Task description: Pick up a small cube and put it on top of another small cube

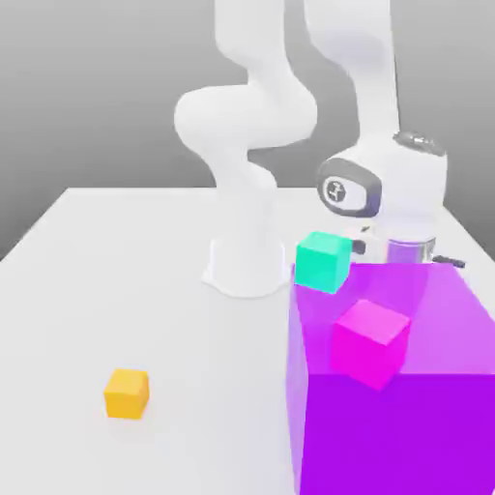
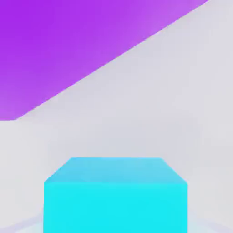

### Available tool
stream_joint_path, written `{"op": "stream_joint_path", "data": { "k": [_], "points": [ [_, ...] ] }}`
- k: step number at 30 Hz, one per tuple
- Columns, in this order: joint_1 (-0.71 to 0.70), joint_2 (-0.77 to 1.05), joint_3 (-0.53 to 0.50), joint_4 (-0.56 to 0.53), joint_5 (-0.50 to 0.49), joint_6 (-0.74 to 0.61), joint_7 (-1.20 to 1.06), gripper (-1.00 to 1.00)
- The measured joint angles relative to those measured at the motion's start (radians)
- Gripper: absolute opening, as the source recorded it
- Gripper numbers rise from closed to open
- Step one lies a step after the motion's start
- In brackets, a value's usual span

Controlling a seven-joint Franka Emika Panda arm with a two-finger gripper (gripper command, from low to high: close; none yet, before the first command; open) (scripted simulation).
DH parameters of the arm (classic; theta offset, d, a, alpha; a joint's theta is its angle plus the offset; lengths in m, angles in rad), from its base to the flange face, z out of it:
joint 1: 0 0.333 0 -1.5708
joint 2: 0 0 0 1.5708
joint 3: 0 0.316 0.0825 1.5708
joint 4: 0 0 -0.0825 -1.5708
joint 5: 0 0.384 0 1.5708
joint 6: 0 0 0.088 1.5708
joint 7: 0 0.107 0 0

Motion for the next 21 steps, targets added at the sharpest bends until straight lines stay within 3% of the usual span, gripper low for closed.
{"op": "stream_joint_path", "data": {
  "k": [2, 4, 15, 21],
  "points": [
    [0.028, -0.044, -0.021, -0.011, 0.077, -0.034, -0.056, -1.00],
    [0.043, -0.056, -0.026, 0.008, 0.088, -0.062, -0.124, -1.00],
    [0.112, 0.025, -0.015, 0.246, -0.058, -0.202, -0.621, -1.00],
    [0.138, 0.031, 0.024, 0.279, -0.063, -0.308, -0.882, -1.00]
  ]
}}
